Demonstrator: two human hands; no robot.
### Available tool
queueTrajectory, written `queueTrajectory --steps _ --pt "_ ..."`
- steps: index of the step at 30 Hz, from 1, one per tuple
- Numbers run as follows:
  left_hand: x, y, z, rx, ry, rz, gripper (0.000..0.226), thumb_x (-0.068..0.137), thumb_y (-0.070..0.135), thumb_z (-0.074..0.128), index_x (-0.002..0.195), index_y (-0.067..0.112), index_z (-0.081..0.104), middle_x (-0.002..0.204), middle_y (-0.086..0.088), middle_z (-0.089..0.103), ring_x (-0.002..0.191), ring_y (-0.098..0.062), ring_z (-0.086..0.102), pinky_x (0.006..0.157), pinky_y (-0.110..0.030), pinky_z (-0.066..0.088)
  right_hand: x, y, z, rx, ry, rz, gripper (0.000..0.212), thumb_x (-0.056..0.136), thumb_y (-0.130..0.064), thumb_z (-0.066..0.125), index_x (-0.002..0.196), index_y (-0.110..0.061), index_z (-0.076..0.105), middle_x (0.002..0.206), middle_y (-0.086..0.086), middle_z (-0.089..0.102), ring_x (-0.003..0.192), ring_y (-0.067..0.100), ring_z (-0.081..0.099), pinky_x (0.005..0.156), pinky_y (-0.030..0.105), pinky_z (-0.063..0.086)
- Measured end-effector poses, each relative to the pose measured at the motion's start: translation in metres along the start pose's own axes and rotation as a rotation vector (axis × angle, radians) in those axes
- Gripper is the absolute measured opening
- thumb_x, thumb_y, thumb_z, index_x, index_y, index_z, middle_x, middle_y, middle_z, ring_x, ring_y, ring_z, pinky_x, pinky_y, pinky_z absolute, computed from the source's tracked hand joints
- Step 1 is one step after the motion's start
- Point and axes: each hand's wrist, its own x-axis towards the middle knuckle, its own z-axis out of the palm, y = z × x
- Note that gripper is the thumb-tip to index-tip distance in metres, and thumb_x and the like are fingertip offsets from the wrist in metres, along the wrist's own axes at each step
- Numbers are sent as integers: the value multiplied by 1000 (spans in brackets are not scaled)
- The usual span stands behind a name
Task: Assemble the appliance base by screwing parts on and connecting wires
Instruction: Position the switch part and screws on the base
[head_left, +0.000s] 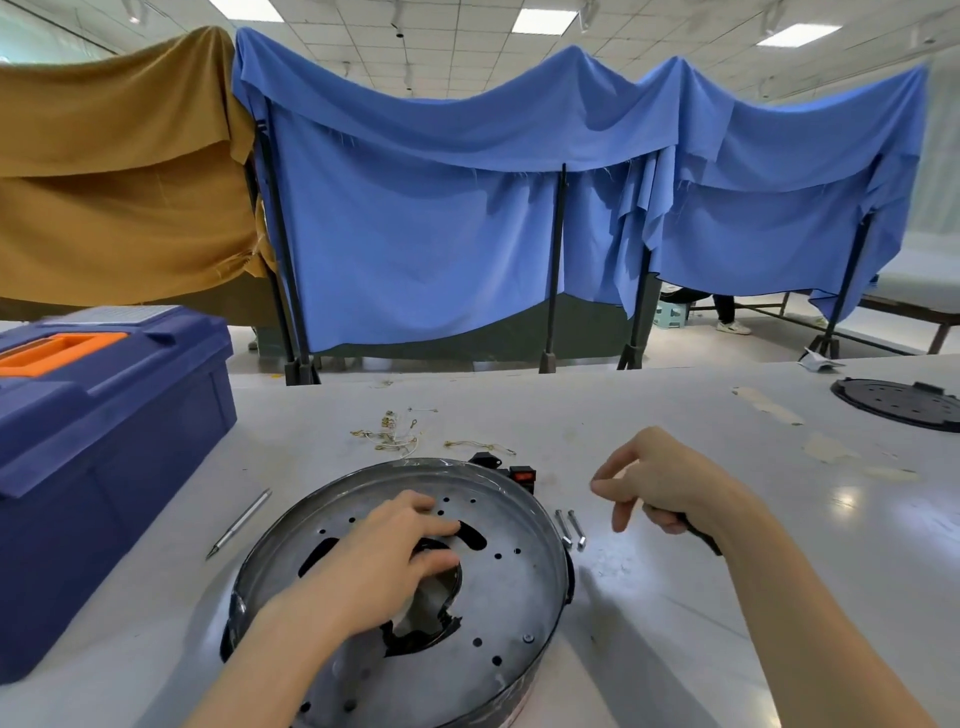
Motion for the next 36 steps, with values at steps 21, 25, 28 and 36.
queueTrajectory --steps 21,25,28,36 --pt "-8 3 5 -16 79 10 42 103 33 43 145 38 40 160 15 20 147 -10 18 113 -24 20 54 16 48 -309 93 104 8 76 7 55 72 1 55 72 22 65 49 23 42 49 27 34" --pt "-9 3 4 -12 72 11 42 104 33 42 146 37 40 160 15 18 147 -9 18 113 -25 21 52 15 49 -308 65 93 14 77 5 54 69 -3 46 70 21 62 51 24 41 46 26 32" --pt "-9 4 4 -1 62 18 42 104 33 42 146 36 40 161 14 18 147 -10 18 113 -25 20 47 13 43 -224 53 100 17 82 4 53 71 -4 42 65 18 55 42 20 36 40 22 28" --pt "-9 2 2 5 6 22 42 104 33 41 146 37 40 161 10 18 148 -13 18 115 -25 19 29 -13 15 138 97 -197 12 90 -2 60 84 6 66 70 10 74 32 14 34 37 22 32"
